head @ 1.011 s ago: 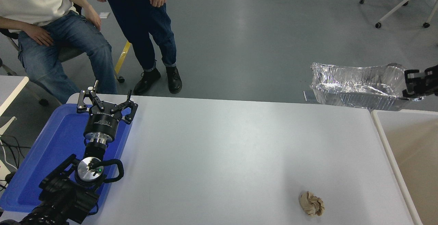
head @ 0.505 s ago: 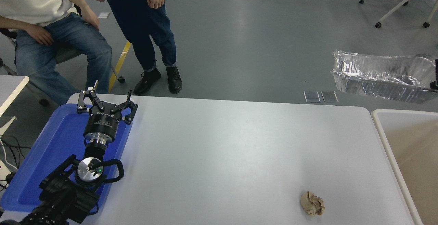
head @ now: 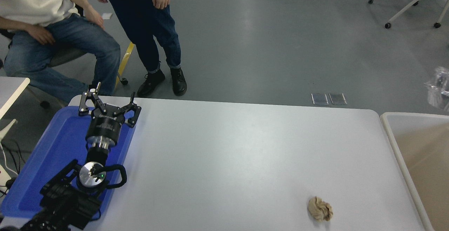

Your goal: Pick up foil plate and place in dustbin

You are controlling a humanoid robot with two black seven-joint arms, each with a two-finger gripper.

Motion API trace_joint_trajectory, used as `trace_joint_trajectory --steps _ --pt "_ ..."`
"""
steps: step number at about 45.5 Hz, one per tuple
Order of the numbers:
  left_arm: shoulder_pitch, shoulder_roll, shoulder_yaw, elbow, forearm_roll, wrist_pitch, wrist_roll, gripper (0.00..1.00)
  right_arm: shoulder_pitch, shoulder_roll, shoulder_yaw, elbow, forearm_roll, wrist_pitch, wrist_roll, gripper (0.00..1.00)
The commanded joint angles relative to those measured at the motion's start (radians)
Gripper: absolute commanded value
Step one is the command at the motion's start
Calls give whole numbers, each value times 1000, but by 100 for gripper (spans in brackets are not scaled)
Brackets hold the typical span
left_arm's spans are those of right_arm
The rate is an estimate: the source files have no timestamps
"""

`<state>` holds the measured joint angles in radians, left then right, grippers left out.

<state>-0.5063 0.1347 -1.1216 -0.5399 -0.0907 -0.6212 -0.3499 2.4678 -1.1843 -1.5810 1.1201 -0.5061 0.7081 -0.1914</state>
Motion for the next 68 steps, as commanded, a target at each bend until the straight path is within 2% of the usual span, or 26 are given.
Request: trace_joint_trajectory --steps 1,15,23,41,48,55,68 --pt "0 0 0 0 0 0 -1 100 -33 -104 -42 -135 -11 4 -8 0" --pt "0 0 -1 0 0 1 -1 100 -161 -127 38 -169 -11 -28 -8 0" --pt "0 0 -1 0 -1 1 -1 100 -345 -130 145 -192 -5 -147 -7 0" --pt "2 0 -1 1 -1 1 -4 100 -878 -106 555 -203 17 -420 -2 0" --pt "2 0 -1 1 -1 1 -6 100 -1121 -29 696 -233 118 -567 -2 0" --pt "2 -1 -1 0 -1 1 -6 100 -1420 100 898 -356 224 -668 -2 0" --pt "2 -1 -1 0 -1 1 -6 100 -1776 265 1248 -641 236 -682 1 0"
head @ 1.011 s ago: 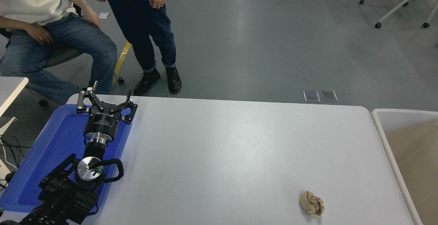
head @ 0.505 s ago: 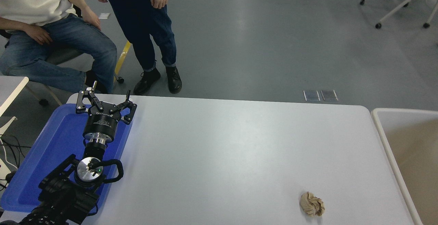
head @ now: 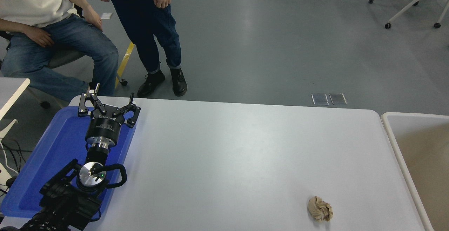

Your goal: Pick up foil plate and place in dustbin

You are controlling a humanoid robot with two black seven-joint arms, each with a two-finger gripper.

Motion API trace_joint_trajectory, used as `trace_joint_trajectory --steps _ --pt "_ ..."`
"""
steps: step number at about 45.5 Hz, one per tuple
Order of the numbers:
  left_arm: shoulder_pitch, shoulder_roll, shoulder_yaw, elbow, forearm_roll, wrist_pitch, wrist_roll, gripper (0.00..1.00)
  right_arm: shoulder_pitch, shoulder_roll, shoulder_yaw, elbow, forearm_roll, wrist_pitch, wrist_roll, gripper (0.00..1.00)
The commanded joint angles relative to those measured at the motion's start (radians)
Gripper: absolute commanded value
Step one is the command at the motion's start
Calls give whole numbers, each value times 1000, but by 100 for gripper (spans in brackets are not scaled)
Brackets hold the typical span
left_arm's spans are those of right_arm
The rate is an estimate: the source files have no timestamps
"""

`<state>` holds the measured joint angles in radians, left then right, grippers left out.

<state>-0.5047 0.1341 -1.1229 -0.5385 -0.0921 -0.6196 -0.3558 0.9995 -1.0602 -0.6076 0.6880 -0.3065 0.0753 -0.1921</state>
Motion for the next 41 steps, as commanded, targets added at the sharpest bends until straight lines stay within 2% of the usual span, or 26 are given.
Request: trace_joint_trajectory --steps 1,10,25,31,41 --pt "0 -1 0 0 0 0 0 100 -326 157 287 -231 37 -49 2 0" --pt "0 -1 0 0 0 0 0 100 -392 256 333 -347 37 -80 3 0" --pt "0 -1 0 0 0 0 0 100 -472 411 356 -453 41 -218 3 0" --pt "0 -1 0 0 0 0 0 100 -512 489 402 -510 87 -223 5 0" --pt "0 -1 0 0 2 0 0 100 -513 531 404 -528 89 -242 5 0"
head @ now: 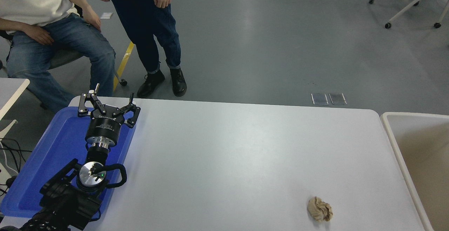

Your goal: Pick up foil plate and place in dustbin

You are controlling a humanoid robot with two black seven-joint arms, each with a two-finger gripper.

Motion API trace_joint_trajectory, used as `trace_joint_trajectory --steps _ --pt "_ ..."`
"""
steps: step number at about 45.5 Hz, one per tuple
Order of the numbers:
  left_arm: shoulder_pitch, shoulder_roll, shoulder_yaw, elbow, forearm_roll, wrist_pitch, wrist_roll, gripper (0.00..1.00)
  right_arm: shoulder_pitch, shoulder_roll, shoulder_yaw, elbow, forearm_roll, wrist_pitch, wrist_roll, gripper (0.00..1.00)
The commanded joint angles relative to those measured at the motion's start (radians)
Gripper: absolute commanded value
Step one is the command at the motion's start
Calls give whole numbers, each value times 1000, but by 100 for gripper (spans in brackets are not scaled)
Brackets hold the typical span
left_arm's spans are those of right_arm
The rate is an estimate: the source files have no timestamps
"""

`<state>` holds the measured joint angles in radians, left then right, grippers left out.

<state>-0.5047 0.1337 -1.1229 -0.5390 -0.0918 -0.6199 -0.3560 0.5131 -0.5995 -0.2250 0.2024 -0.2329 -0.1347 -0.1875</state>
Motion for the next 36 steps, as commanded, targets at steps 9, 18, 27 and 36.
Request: trace_joint_trajectory --steps 9,18,27,36 --pt "0 0 0 1 0 0 0 100 -27 76 15 -41 15 -52 0 0" --pt "0 1 0 1 0 0 0 100 -38 76 4 -35 15 -49 0 0" --pt "0 0 0 1 1 0 0 100 -39 69 3 -43 4 -54 0 73" --pt "0 0 0 1 0 0 0 100 -31 66 13 -43 6 -56 0 80"
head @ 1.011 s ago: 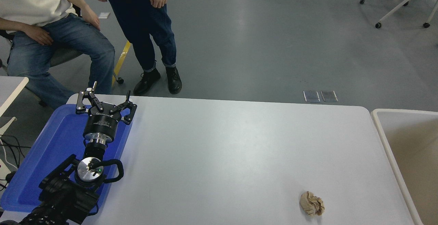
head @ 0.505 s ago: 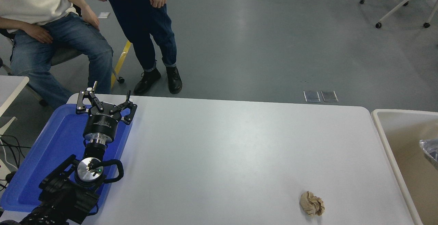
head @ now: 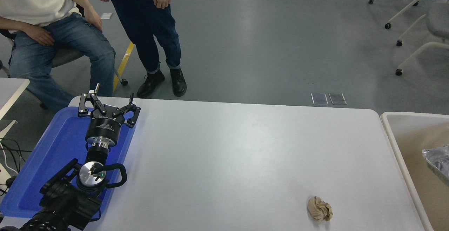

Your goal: Pick up foil plate and place in dustbin

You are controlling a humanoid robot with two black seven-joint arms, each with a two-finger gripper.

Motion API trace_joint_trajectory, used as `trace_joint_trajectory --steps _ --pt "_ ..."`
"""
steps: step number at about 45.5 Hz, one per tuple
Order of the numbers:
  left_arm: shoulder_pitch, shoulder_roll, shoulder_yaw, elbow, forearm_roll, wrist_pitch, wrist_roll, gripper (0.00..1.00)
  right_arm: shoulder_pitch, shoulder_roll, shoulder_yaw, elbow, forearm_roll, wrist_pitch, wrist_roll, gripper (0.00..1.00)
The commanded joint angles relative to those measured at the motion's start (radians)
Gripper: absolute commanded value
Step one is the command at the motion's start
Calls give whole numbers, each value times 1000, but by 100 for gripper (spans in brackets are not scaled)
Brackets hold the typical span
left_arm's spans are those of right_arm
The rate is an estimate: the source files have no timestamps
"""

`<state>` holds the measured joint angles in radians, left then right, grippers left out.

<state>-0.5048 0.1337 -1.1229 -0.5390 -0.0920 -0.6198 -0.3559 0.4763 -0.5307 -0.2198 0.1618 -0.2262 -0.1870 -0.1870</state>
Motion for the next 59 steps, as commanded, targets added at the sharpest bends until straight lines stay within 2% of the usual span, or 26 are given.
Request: trace_joint_trajectory --steps 1,17,24,33,42,50,59 --pt "0 0 0 1 0 0 0 100 5 -3 10 -2 1 -3 0 82" --pt "0 0 0 1 0 0 0 100 36 -34 14 19 2 0 0 96" --pt "0 0 0 1 1 0 0 100 56 -77 16 80 2 8 0 97" --pt "-1 0 0 -1 1 -1 2 100 102 -251 2 335 2 12 0 99" --pt "-1 0 0 -1 1 0 2 100 136 -344 -26 501 -12 18 0 99" --pt "-1 0 0 -1 1 0 2 100 355 -442 -298 735 -15 18 0 99" --pt "-1 0 0 -1 1 0 2 100 662 -474 -648 904 -13 67 0 100"
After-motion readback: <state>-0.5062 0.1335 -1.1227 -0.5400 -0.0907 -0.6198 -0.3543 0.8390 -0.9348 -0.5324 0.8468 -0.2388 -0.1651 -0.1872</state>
